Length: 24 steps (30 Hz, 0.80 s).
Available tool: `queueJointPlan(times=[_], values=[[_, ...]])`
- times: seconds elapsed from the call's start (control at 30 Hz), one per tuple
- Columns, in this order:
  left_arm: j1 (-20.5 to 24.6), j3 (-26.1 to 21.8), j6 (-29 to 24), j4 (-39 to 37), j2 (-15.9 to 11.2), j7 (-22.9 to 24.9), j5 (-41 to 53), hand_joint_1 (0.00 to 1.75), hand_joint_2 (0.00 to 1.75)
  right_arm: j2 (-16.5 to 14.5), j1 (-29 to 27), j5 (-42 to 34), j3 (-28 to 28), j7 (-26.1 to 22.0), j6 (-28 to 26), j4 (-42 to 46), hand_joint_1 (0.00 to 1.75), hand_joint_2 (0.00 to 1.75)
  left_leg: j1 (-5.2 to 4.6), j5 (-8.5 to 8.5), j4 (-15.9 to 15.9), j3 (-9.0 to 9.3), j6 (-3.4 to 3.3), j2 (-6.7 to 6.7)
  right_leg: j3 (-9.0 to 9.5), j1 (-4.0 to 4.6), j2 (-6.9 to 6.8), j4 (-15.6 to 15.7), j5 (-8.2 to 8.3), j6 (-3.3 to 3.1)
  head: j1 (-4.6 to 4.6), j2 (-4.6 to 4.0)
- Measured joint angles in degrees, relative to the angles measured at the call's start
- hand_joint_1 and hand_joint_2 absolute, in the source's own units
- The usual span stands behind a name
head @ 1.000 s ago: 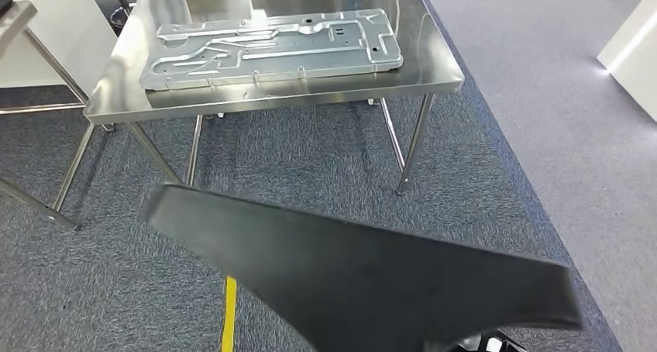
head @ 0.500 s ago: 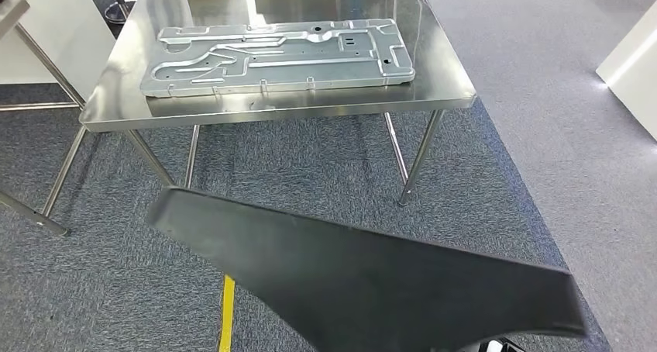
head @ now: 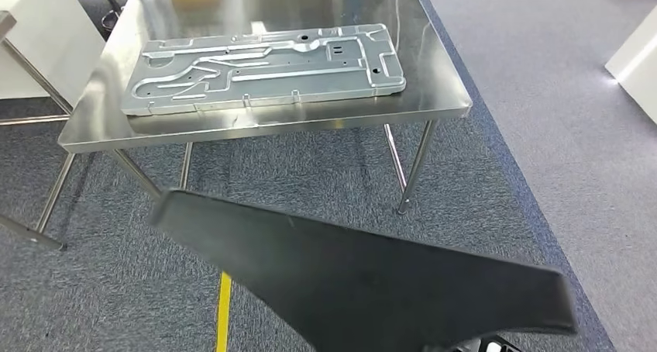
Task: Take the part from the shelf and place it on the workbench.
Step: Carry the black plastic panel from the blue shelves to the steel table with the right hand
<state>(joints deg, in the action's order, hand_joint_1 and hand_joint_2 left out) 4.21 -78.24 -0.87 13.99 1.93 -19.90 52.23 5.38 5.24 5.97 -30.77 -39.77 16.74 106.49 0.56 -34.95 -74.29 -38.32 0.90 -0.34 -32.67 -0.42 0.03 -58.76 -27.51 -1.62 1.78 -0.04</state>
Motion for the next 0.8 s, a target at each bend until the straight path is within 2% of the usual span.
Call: queueJointPlan(times=[0.03, 0.07, 0.13, 0.2, 0.27, 0.33, 0.37, 0.4, 0.47, 0.5, 0.53, 0.57, 0.6, 0.63, 0.67, 0.7, 0.73, 0.8], values=[[-0.1, 0.0, 0.0, 0.0, 0.0, 0.0, 0.0, 0.00, 1.75, 0.0, 0.0, 0.0, 0.0, 0.0, 0.0, 0.0, 1.68, 1.75, 0.01, 0.17, 0.0, -1.01, -0.05, 0.00, 0.63, 0.03, 0.06, 0.0, -0.49, 0.01, 0.01, 0.00], [-0.2, 0.0, 0.0, 0.0, 0.0, 0.0, 0.0, 0.00, 1.75, 0.0, -0.1, 0.0, 0.0, 0.0, 0.0, 0.0, 1.68, 1.75, 0.03, 1.63, 1.8, -1.11, -0.14, 0.00, 1.34, 0.05, 0.11, 0.0, -1.00, 0.08, 0.01, 0.00], [-0.3, 0.0, 0.0, 0.0, 0.0, 0.0, 0.0, 0.00, 1.75, 0.0, -0.1, 0.1, 0.0, 0.0, 0.0, 0.0, 1.68, 1.75, -0.02, 6.91, 8.6, 0.33, -0.42, 0.03, 2.79, 0.10, 0.13, 0.0, -2.08, 0.37, 0.04, 0.00], [-0.3, -0.1, 0.0, 0.0, 0.0, 0.0, 0.0, 0.00, 1.75, 0.0, -0.1, 0.3, 0.0, 0.0, 0.0, 0.0, 1.68, 1.75, -0.37, 9.69, 13.3, 1.58, -0.96, 0.12, 3.57, 0.14, 0.20, 0.0, -3.01, 0.99, 0.04, 0.00], [-0.3, -0.1, 0.0, 0.0, 0.0, 0.0, 0.0, 0.00, 1.75, 0.0, -0.1, 0.6, 0.0, 0.1, -0.1, -0.1, 1.68, 1.75, -0.65, 9.58, 14.2, 2.16, -1.70, 0.12, 4.08, 0.14, 0.26, -0.2, -3.41, 1.74, 0.03, 0.00], [-0.2, -0.1, 0.0, 0.0, 0.0, -0.1, 0.0, 0.00, 1.75, 0.0, -0.1, 1.3, 0.0, 0.3, -0.3, -0.1, 1.68, 1.75, -0.51, 9.72, 14.9, 3.29, -2.39, -0.01, 4.26, 0.05, 0.22, -1.4, -3.59, 2.30, 0.07, 0.00], [-0.1, -0.1, 0.0, 0.0, 0.0, -0.1, 0.0, 0.00, 1.75, 0.0, -0.1, 1.5, 0.0, 0.4, -0.4, -0.1, 1.68, 1.75, -0.45, 9.57, 15.1, 3.91, -2.71, -0.10, 3.45, -0.01, 0.19, -3.1, -3.94, 2.48, 0.13, 0.00], [-0.1, -0.1, 0.0, 0.0, 0.0, -0.1, 0.0, 0.00, 1.75, 0.0, -0.1, 1.7, 0.0, 0.4, -0.4, -0.1, 1.68, 1.75, -0.40, 9.37, 15.2, 4.37, -2.95, -0.20, 1.76, -0.11, 0.18, -5.9, -4.71, 2.66, 0.18, 0.00], [0.0, -0.1, 0.0, 0.0, 0.0, -0.2, 0.0, 0.00, 1.75, 0.0, -0.3, 1.9, 0.1, 0.3, -0.4, -0.4, 1.68, 1.75, -0.48, 8.74, 15.3, 4.97, -3.26, -0.42, -3.00, -0.21, 0.17, -12.6, -7.20, 3.02, 0.26, 0.00], [0.0, -0.1, 0.0, 0.0, 0.0, -0.2, 0.0, 0.00, 1.75, 0.0, -0.4, 2.0, 0.1, 0.3, -0.5, -0.6, 1.68, 1.75, -0.52, 8.34, 15.3, 5.37, -3.31, -0.53, -5.09, -0.24, 0.16, -14.8, -8.16, 3.18, 0.26, 0.00], [-0.1, -0.1, 0.0, 0.0, 0.0, -0.3, 0.0, 0.00, 1.75, 0.0, -0.5, 2.1, 0.1, 0.2, -0.5, -0.7, 1.68, 1.75, -0.55, 7.89, 15.3, 5.92, -3.33, -0.67, -6.40, -0.25, 0.16, -15.4, -8.20, 3.21, 0.26, 0.00], [-0.1, -0.1, 0.1, 0.0, 0.1, -0.4, 0.0, 0.00, 1.75, 0.0, -0.5, 2.2, 0.1, 0.2, -0.5, -0.8, 1.68, 1.75, -0.58, 7.37, 15.3, 6.64, -3.30, -0.81, -6.80, -0.20, 0.16, -14.0, -6.93, 3.10, 0.26, 0.00], [-0.2, -0.1, 0.1, 0.0, 0.1, -0.6, 0.0, 0.00, 1.75, 0.0, -0.6, 2.2, 0.1, 0.1, -0.6, -0.9, 1.68, 1.75, -0.59, 6.80, 15.3, 7.44, -3.24, -0.93, -6.40, -0.07, 0.17, -11.0, -4.50, 2.84, 0.27, 0.00], [-0.2, -0.1, 0.1, 0.0, 0.2, -0.7, 0.0, 0.00, 1.75, 0.0, -0.6, 2.2, 0.1, 0.1, -0.6, -1.0, 1.68, 1.75, -0.59, 6.23, 15.3, 8.11, -3.13, -1.04, -5.63, 0.15, 0.18, -7.3, -1.28, 2.40, 0.29, 0.00], [-0.3, -0.1, 0.1, 0.0, 0.3, -0.8, 0.0, 0.00, 1.75, 0.0, -0.6, 2.2, 0.2, 0.1, -0.5, -1.1, 1.68, 1.75, -0.61, 5.71, 15.3, 8.71, -2.93, -1.14, -4.99, 0.45, 0.20, -4.2, 0.89, 1.99, 0.18, 0.00], [-0.2, -0.1, 0.2, 0.0, 0.5, -0.9, 0.0, 0.00, 1.75, 0.1, -0.6, 2.1, 0.2, 0.1, -0.6, -1.2, 1.68, 1.75, -0.61, 5.27, 15.4, 9.05, -2.65, -1.22, -4.55, 0.74, 0.28, -2.1, 2.40, 1.58, 0.09, 0.00], [-0.2, -0.1, 0.2, 0.0, 0.6, -0.9, 0.0, 0.00, 1.75, 0.1, -0.6, 2.0, 0.3, 0.1, -0.6, -1.2, 1.68, 1.75, -0.61, 5.03, 15.4, 9.36, -2.34, -1.25, -4.40, 0.93, 0.37, -1.1, 3.04, 1.22, -0.02, 0.00], [-0.1, -0.1, 0.2, 0.0, 0.6, -0.9, -0.1, 0.00, 1.75, 0.2, -0.6, 1.9, 0.4, 0.1, -0.7, -1.3, 1.68, 1.75, -0.71, 4.91, 15.3, 9.88, -1.64, -1.22, -3.79, 0.91, 0.50, -0.5, 2.95, 0.69, -0.14, 0.00]])
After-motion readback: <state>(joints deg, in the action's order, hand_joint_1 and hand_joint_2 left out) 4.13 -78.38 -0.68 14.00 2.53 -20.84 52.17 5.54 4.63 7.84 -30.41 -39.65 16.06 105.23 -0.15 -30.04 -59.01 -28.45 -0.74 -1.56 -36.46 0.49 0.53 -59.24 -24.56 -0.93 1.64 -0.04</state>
